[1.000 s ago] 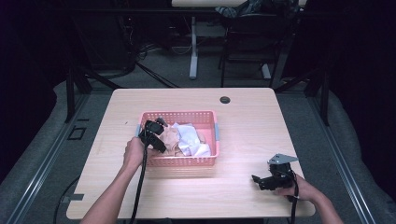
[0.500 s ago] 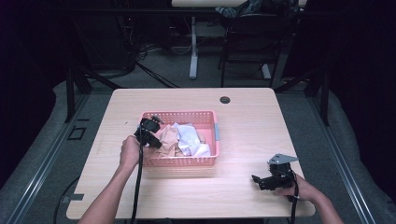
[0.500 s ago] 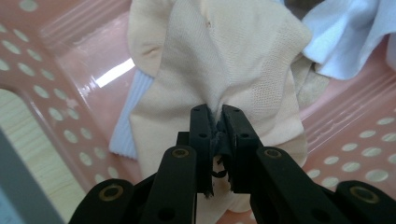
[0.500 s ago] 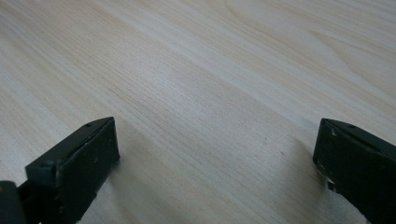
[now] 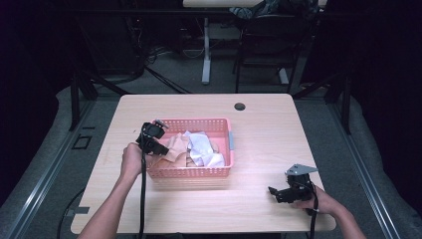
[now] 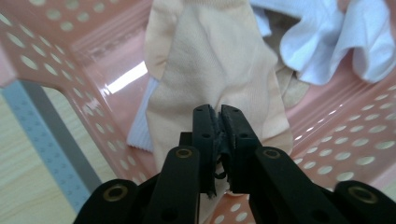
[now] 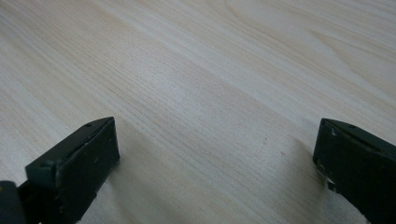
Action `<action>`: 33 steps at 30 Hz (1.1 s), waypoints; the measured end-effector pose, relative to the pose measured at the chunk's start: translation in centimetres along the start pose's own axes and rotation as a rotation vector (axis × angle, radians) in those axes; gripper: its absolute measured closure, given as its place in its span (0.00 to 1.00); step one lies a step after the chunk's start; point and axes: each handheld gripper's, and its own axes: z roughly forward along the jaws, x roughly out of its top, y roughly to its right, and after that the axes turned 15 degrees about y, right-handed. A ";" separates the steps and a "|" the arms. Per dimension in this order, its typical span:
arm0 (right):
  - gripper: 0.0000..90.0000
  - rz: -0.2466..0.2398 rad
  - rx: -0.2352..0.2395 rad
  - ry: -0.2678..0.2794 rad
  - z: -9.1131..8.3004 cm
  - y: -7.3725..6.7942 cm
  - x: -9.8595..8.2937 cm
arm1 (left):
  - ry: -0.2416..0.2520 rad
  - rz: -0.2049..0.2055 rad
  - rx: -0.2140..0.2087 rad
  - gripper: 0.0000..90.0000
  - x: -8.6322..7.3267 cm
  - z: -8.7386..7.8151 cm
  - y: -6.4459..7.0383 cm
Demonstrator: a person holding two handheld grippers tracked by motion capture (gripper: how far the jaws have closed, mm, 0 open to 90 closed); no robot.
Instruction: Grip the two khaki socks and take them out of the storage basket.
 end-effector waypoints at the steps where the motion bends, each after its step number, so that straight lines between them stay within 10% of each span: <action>1: 0.00 0.000 0.000 0.000 0.0 0.0 0.0 | 0.011 0.001 -0.001 0.95 0.1 -0.2 -0.1; 33: 0.00 0.000 0.000 0.000 0.0 0.0 0.0 | 0.087 0.064 0.018 0.97 3.4 -5.7 0.5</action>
